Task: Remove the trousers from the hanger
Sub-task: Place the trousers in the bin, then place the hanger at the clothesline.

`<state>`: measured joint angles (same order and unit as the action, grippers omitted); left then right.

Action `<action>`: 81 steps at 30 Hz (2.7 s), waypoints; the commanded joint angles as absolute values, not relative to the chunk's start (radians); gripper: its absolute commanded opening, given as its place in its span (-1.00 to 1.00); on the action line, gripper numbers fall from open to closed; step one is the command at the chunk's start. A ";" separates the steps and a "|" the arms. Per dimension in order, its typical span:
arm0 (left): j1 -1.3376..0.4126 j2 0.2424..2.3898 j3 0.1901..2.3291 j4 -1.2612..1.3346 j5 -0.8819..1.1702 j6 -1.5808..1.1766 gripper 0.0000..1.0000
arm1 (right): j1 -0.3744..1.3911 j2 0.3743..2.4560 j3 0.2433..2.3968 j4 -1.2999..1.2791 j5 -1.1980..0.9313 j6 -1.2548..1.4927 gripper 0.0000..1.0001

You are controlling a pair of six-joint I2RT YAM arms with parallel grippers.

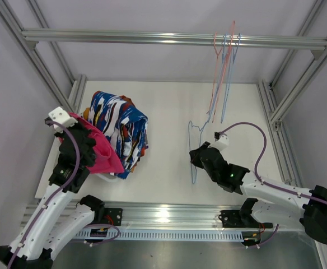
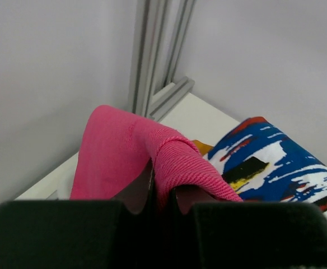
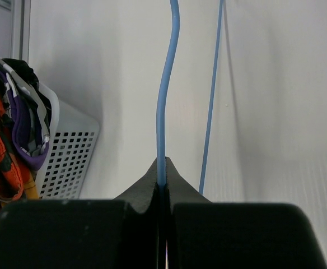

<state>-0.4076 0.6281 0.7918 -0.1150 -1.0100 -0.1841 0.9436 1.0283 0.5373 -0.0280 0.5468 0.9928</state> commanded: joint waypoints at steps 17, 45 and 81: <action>-0.359 0.859 0.876 0.054 -0.597 -0.207 -0.96 | 0.916 1.112 0.522 0.064 0.518 0.979 -1.00; -0.360 0.760 0.870 -0.012 -0.236 -0.245 0.68 | 0.945 1.117 0.531 0.044 0.499 0.982 -1.00; -0.357 0.609 0.802 0.035 -0.407 -0.216 0.92 | 1.241 1.394 0.756 -0.091 0.854 1.017 -1.00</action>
<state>-0.3576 0.6167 0.8108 0.0296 -0.3912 -0.2173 1.2121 1.3941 0.7631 -0.0624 0.7486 1.0168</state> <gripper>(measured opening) 0.955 0.003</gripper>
